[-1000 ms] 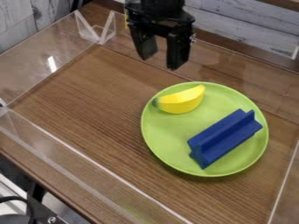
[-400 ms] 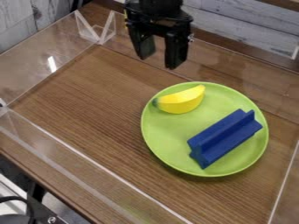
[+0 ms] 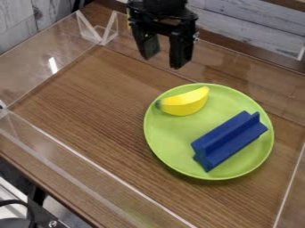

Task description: Put the blue object in the green plate

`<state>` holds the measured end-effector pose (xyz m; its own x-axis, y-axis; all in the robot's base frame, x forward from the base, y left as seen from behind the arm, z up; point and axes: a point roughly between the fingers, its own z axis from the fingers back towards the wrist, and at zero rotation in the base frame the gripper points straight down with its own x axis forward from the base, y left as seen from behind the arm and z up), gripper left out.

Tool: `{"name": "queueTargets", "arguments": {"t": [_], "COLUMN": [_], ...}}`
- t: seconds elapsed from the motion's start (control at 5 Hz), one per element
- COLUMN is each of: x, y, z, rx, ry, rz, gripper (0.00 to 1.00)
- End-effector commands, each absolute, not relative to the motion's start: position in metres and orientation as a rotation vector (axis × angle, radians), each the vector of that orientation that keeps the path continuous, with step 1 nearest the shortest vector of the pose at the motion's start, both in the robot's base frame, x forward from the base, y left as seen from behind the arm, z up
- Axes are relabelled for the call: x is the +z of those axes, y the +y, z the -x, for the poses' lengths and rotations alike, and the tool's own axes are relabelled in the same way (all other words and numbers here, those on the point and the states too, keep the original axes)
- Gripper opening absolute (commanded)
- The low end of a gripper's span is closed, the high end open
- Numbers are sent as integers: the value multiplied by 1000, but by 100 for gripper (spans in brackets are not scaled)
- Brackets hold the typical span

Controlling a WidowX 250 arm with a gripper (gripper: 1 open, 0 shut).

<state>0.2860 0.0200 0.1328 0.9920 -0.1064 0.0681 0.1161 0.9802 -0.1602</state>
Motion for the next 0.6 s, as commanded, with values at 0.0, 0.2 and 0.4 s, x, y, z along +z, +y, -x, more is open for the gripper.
{"name": "queueTargets", "arguments": {"t": [0.0,0.2,0.4], "x": [146,145,145], "y": [21,21,20], "z": [-292,-291,-291], "rx": [-119,-123,-126], "ry": [-109,-106,-104], "rz": [154,155,155], "gripper": [100,100,100]}}
